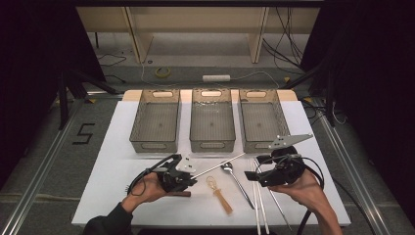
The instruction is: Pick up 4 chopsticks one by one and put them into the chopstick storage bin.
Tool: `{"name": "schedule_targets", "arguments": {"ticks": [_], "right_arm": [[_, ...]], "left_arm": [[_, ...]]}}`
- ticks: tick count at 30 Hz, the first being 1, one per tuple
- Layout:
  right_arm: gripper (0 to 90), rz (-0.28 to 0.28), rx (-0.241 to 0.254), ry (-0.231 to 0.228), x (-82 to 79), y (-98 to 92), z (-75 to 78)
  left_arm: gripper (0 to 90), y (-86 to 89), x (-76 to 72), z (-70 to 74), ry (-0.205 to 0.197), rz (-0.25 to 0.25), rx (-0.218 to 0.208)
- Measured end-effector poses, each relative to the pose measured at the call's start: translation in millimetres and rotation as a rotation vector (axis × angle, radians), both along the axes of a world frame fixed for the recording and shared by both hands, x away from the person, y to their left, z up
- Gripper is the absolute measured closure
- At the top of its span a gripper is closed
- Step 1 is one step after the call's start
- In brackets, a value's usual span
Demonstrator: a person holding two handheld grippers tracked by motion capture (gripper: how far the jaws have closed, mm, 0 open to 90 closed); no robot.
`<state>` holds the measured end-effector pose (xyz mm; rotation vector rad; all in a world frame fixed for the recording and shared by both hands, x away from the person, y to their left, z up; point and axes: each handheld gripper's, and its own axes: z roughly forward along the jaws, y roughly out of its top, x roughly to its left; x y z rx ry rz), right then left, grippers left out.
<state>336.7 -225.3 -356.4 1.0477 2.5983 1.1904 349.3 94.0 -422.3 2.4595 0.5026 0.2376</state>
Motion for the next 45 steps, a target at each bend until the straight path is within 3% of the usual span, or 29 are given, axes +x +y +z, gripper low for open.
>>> {"name": "schedule_targets", "arguments": {"ticks": [5,11,18,24,29,38,45], "right_arm": [[25.7,0.01,0.026,0.003,-0.4,-5.6,-5.1],[26.8,-0.007,-0.028,0.006,0.4,-6.9,-11.6],[28.6,-0.04,-0.124,0.035,2.7,-9.4,-19.7],[34.4,-0.084,-0.205,0.087,3.7,-15.2,-27.0],[38.0,-0.101,-0.232,0.116,5.9,-21.3,-35.3],[39.8,-0.14,-0.339,0.159,6.8,-25.7,-47.6],[41.5,-0.158,-0.378,0.18,7.6,-28.7,-53.6]], "left_arm": [[83.3,9.0,4.1,5.1,-0.004,0.048,-0.028],[83.3,21.2,9.7,9.7,-0.003,0.131,-0.062],[83.3,32.0,18.2,13.1,0.018,0.219,-0.087],[83.2,44.0,27.2,17.3,0.027,0.29,-0.1],[83.3,53.1,35.6,21.9,0.028,0.325,-0.105],[83.3,62.8,56.2,31.6,0.015,0.388,-0.112],[83.3,70.3,74.3,37.5,0.008,0.446,-0.113]]}}
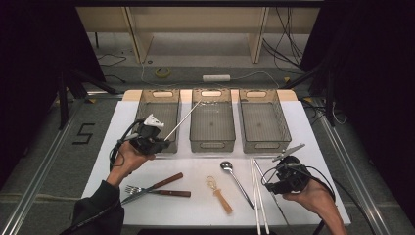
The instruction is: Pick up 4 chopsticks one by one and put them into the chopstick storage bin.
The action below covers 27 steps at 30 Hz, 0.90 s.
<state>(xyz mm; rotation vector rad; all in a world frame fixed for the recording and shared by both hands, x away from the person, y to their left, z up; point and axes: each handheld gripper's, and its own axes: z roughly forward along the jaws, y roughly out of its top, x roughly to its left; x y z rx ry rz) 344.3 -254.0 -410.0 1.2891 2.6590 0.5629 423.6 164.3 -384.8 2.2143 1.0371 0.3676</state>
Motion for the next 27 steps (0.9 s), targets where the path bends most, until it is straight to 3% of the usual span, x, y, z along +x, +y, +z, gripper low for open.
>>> {"name": "schedule_targets", "arguments": {"ticks": [15,27], "right_arm": [[41.4,0.01,0.012,0.014,-1.0,2.0,-5.1],[35.0,0.004,0.003,0.025,-0.6,3.5,-8.2]], "left_arm": [[83.3,22.7,45.7,6.2,0.004,0.142,-0.016],[83.2,39.6,79.7,-5.4,0.037,0.275,0.0]]}}
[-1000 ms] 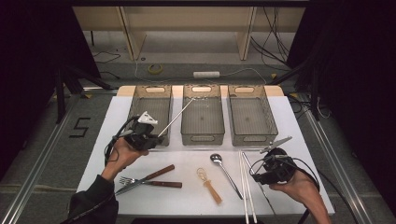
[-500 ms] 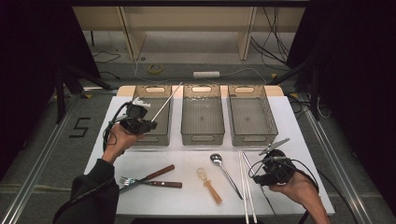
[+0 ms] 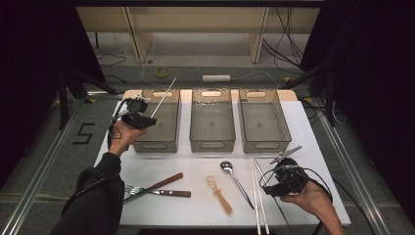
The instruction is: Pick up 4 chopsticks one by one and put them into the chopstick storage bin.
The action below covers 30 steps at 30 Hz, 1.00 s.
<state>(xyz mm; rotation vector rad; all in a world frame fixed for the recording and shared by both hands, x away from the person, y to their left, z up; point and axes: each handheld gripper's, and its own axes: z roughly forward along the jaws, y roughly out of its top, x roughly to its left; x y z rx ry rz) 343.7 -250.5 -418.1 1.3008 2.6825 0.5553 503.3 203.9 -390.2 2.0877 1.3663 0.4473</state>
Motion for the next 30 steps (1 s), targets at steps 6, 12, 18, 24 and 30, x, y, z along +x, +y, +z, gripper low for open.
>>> {"name": "schedule_targets", "arguments": {"ticks": [6,12,18,24,30], "right_arm": [[31.4,0.002,0.007,0.006,0.0,0.1,-0.7],[31.0,0.005,0.01,0.003,0.1,-0.7,0.0],[31.0,0.005,0.013,0.003,0.5,-1.1,-1.0],[31.0,0.006,0.014,0.005,0.6,-1.9,-0.3],[34.7,-0.021,0.007,0.002,2.5,-6.3,1.8]], "left_arm": [[83.1,6.0,10.9,-8.0,0.027,0.045,0.006],[83.0,8.3,17.1,-12.6,0.049,0.071,0.005],[82.1,7.9,21.2,-19.5,0.074,0.099,0.004],[62.0,9.4,18.9,-18.6,0.055,0.138,-0.004],[37.8,7.2,-3.0,-7.1,0.028,0.095,-0.092]]}}
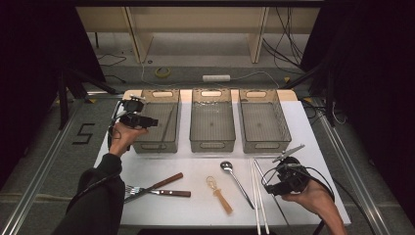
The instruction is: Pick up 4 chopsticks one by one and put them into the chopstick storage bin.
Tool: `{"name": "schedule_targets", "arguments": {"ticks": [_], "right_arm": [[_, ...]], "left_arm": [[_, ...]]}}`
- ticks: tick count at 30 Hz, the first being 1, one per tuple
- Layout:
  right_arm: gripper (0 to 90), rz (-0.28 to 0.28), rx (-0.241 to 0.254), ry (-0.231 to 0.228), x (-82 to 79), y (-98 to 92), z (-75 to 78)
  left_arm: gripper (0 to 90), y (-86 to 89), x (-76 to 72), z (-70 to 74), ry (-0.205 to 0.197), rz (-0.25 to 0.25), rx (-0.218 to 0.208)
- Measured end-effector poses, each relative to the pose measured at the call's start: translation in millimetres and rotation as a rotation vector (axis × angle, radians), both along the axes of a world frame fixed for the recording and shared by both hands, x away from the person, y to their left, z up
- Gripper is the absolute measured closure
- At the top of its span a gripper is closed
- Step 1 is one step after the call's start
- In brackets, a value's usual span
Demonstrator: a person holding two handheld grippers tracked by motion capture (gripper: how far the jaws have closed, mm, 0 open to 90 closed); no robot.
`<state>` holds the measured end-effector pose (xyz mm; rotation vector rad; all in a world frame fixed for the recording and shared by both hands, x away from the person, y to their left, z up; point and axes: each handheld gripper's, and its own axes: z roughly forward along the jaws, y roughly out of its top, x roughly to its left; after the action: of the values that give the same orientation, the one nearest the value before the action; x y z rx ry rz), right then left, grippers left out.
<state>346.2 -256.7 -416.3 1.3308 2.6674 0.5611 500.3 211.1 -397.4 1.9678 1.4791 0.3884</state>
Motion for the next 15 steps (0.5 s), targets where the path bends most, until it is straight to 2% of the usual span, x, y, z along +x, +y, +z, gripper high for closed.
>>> {"name": "schedule_targets", "arguments": {"ticks": [5,9,11,12,15], "right_arm": [[38.7,-0.03,-0.027,0.029,2.7,-2.4,-1.6],[41.9,-0.051,-0.074,0.059,8.1,-0.9,-4.2],[43.6,-0.061,-0.096,0.072,11.2,1.3,-6.4],[43.8,-0.061,-0.108,0.076,12.2,2.6,-7.7],[46.2,-0.06,-0.104,0.098,13.0,4.4,-12.1]], "left_arm": [[29.5,-6.4,-31.5,3.9,-0.043,-0.069,-0.022],[26.0,-9.4,-56.4,3.1,-0.075,-0.108,-0.04],[25.2,-11.1,-65.8,1.7,-0.078,-0.126,-0.029],[23.8,-11.7,-71.1,1.7,-0.093,-0.135,-0.022],[23.1,-14.5,-88.2,0.3,-0.11,-0.176,-0.038]]}}
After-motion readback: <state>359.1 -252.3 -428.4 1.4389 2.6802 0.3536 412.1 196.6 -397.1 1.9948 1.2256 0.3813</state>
